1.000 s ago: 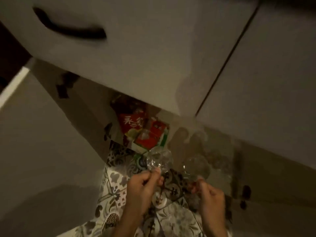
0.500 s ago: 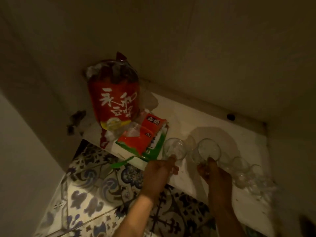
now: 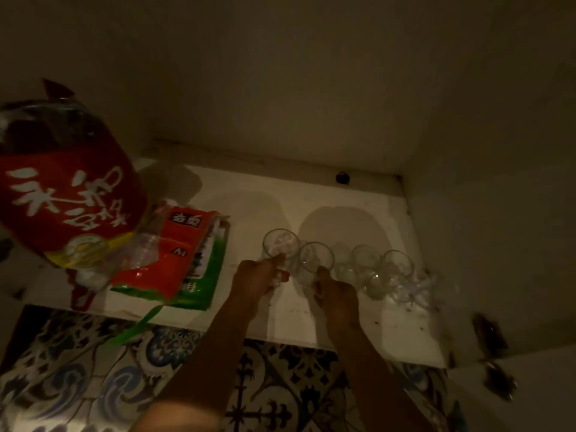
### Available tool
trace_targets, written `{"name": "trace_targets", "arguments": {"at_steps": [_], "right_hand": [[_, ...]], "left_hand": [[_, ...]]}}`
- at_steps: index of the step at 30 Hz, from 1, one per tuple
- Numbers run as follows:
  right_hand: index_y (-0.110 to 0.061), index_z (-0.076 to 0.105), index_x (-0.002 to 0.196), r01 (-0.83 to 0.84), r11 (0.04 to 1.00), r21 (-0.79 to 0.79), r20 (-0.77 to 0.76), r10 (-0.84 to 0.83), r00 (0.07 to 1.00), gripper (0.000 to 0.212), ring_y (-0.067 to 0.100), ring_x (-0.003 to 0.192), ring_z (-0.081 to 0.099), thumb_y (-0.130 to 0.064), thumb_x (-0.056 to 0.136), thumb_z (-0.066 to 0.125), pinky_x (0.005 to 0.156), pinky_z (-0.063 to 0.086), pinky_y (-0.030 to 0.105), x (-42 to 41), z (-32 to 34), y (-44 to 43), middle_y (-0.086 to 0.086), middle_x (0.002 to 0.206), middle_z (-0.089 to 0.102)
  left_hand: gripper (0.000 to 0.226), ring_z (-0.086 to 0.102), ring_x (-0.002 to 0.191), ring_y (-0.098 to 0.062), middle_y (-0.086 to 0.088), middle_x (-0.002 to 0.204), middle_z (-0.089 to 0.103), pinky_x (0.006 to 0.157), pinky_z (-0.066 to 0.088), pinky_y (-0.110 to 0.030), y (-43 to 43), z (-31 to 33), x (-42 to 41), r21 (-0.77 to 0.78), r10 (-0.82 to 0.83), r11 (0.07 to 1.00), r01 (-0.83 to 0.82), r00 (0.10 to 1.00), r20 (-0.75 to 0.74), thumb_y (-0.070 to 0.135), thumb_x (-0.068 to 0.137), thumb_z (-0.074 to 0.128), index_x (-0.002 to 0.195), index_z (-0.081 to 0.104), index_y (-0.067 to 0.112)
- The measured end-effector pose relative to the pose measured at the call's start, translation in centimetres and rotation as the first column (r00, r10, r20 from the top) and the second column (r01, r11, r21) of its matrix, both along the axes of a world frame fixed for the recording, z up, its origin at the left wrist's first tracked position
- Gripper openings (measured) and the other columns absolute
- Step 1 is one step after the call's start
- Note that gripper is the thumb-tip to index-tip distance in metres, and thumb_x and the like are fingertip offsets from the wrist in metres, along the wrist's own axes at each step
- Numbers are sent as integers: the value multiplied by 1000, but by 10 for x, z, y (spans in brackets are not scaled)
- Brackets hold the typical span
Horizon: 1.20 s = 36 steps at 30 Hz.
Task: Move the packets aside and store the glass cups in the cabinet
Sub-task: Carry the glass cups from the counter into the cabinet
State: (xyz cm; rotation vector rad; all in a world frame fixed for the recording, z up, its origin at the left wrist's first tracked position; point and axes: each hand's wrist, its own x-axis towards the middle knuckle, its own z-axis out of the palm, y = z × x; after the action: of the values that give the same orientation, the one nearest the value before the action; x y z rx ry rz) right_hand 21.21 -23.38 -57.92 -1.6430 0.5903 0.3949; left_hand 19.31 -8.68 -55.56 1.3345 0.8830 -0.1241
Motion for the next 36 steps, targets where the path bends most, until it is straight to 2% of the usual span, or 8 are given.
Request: {"name": "trace_targets", "arguments": {"at_steps": [6, 10, 17, 22, 26, 30, 34, 36], "right_hand": [[-10, 76, 79, 156, 983, 93, -48, -152, 987, 40, 19, 73, 62, -47, 92, 69, 64, 46, 27, -4, -22, 5, 6, 81, 71], [-9, 76, 85, 207, 975, 75, 21, -209, 978, 43, 15, 71, 62, -48, 96, 63, 60, 44, 26, -6, -24, 7, 2, 77, 70], [-12, 76, 96, 234, 971, 47, 75, -237, 969, 44, 2, 76, 55, -50, 100, 56, 78, 44, 27, 1, -32, 5, -11, 79, 63], [-7, 75, 89, 263, 963, 56, 94, -268, 959, 46, 10, 74, 58, -48, 100, 57, 63, 44, 25, 2, -32, 5, -3, 76, 65], [-7, 75, 88, 286, 955, 82, 71, -292, 954, 48, 18, 81, 61, -50, 99, 58, 81, 53, 36, 4, -33, 9, 3, 80, 68], [7, 72, 94, 321, 944, 80, 74, -327, 942, 60, 13, 70, 56, -50, 99, 57, 64, 46, 28, 3, -34, 13, 10, 76, 66], [-9, 78, 98, 267, 963, 38, 41, -268, 963, 54, 15, 84, 60, -56, 99, 53, 85, 47, 33, 5, -34, 10, 0, 86, 67], [-13, 77, 96, 252, 967, 27, 41, -253, 967, 50, 14, 84, 58, -56, 99, 52, 86, 44, 33, 5, -31, 8, -7, 82, 63]], "left_hand": [[31, 71, 85, -29, -6, 71, 79, 77, 54, -34, -2, -24, 13, 66, -88, 994, 89, 996, -24, 36, 84, 77, 74, 76, 7], [33, 63, 77, -28, -4, 62, 76, 74, 47, -37, -7, -33, 17, 47, -107, 993, 107, 994, -21, 38, 83, 78, 78, 75, 6], [41, 61, 74, -25, -13, 82, 80, 71, 44, -35, -11, -42, 19, 18, -148, 989, 148, 989, -6, 41, 85, 76, 94, 77, 1], [37, 62, 63, -19, -11, 76, 78, 53, 37, -27, -9, -47, 21, 29, -178, 984, 178, 984, -16, 40, 89, 72, 81, 78, 4], [38, 64, 70, -23, -15, 85, 79, 56, 34, -30, -8, -49, 19, 27, -181, 983, 181, 983, 1, 42, 89, 71, 78, 76, 7], [37, 64, 68, -21, -8, 79, 79, 55, 32, -30, -8, -49, 17, 36, -198, 980, 198, 980, 12, 43, 90, 70, 78, 74, 9], [37, 61, 77, -27, -6, 75, 79, 56, 33, -30, -6, -49, 17, 11, -194, 981, 193, 981, 13, 42, 88, 72, 85, 77, 6], [35, 59, 81, -29, -6, 71, 77, 63, 37, -33, -5, -48, 18, -17, -183, 983, 183, 983, 21, 39, 87, 74, 85, 76, 5]]}}
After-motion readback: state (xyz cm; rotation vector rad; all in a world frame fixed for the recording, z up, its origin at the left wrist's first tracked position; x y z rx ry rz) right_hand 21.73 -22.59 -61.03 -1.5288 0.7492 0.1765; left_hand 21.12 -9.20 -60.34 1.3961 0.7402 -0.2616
